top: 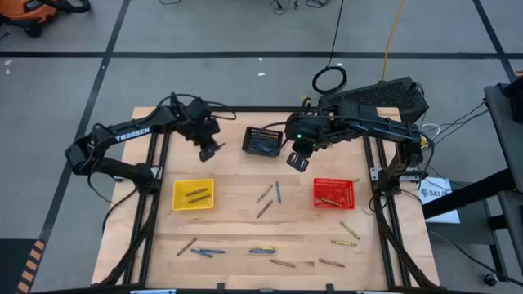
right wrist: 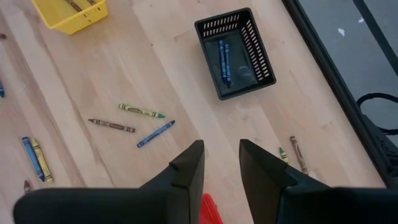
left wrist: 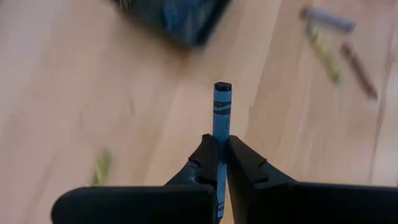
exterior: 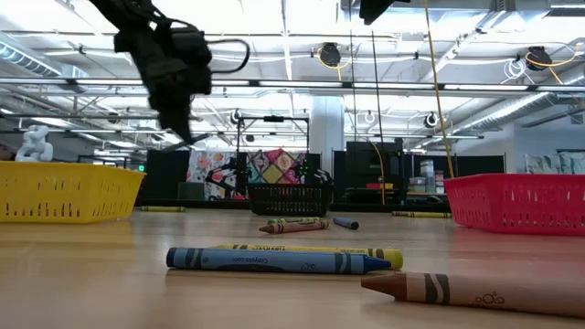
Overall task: Sort crayons
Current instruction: Put the blue crayon into the black bin
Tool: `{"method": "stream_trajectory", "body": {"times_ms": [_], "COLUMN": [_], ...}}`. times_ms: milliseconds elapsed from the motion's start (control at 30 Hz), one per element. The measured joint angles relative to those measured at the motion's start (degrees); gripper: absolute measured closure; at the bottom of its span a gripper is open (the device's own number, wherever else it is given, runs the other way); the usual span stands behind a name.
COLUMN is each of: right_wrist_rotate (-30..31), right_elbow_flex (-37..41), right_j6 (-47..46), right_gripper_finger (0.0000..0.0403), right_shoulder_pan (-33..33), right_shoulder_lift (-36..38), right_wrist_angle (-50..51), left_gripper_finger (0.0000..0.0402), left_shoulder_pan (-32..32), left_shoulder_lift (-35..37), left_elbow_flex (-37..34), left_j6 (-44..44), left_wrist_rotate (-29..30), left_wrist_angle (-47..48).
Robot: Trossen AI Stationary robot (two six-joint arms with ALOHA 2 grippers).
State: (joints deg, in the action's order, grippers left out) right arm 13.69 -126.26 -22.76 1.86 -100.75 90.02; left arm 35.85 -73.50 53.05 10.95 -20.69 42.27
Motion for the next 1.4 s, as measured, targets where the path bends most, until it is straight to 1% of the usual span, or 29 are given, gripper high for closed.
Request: {"method": "stream_trajectory", "body": {"times_ms": [167, 333, 533, 700, 933, 1067, 1200, 1400], "right_wrist_rotate": [0.0, 0.0, 0.0, 0.0, 0.0, 0.0, 0.2, 2.9], "right_elbow_flex": [0.0, 0.0, 0.0, 0.0, 0.0, 0.0, 0.0, 0.0], "right_j6": [0.0, -0.1, -2.1, -3.5, -3.8, -3.8, -4.7, -4.9], "right_gripper_finger": [0.0314, 0.0314, 0.0314, 0.0314, 0.0314, 0.0314, 0.0314, 0.0314], "right_shoulder_pan": [0.9, 1.8, 2.3, 2.3, 2.3, 2.3, 2.3, 2.3], "right_shoulder_lift": [0.0, 0.0, 0.0, 0.0, 0.0, 0.0, 0.0, 0.0], "right_wrist_angle": [0.0, 0.0, 0.0, 0.0, -0.2, -0.2, -0.2, -0.2], "left_gripper_finger": [0.0394, 0.0394, 0.0394, 0.0394, 0.0394, 0.0394, 0.0394, 0.0394], "left_shoulder_pan": [-2.0, -2.7, -3.0, -3.0, -3.0, -3.0, -3.0, -3.1], "left_shoulder_lift": [-0.5, -2.2, -7.9, -13.8, -20.8, -23.0, -23.8, -25.9], "left_elbow_flex": [2.3, 4.3, 7.6, 9.9, 14.0, 15.8, 16.5, 16.6], "left_j6": [0.0, 1.1, 5.7, 8.9, 12.5, 13.9, 14.0, 17.0], "left_wrist_rotate": [0.0, 0.0, 0.2, 0.2, -0.1, -0.6, -3.5, -6.1], "left_wrist_angle": [-8.6, -13.7, -13.8, -16.3, -16.6, -18.2, -20.7, -22.6]}}
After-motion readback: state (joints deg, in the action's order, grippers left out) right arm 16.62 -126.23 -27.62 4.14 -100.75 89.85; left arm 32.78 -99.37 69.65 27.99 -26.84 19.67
